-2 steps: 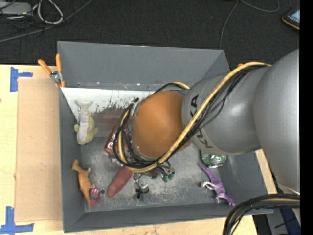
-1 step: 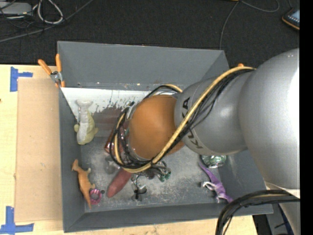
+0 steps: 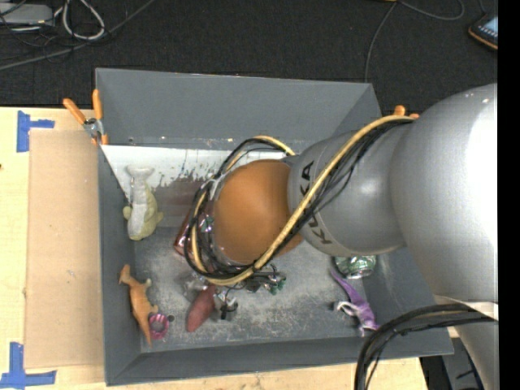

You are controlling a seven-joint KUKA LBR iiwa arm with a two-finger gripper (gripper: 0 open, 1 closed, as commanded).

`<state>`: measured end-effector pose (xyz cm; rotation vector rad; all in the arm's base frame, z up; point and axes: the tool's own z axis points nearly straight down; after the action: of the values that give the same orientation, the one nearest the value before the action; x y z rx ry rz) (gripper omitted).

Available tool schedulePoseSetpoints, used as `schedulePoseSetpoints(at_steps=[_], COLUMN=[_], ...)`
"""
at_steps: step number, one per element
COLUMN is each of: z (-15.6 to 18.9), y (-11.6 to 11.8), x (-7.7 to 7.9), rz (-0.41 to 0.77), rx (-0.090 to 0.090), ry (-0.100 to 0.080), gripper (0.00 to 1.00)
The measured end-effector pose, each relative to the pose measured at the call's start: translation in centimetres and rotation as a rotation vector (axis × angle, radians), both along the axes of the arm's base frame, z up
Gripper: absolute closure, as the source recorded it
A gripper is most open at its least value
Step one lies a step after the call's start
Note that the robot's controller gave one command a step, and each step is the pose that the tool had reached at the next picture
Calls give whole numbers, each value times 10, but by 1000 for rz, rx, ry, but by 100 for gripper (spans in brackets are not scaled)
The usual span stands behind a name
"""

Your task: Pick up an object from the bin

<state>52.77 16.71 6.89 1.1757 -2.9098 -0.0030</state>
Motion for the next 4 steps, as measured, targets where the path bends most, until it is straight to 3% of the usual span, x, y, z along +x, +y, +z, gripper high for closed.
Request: schedulePoseSetpoints(at_steps=[4], z=[19], y=[0], x=[-2], rz=[-4], rx=[-1], ry=[5], gripper=[100])
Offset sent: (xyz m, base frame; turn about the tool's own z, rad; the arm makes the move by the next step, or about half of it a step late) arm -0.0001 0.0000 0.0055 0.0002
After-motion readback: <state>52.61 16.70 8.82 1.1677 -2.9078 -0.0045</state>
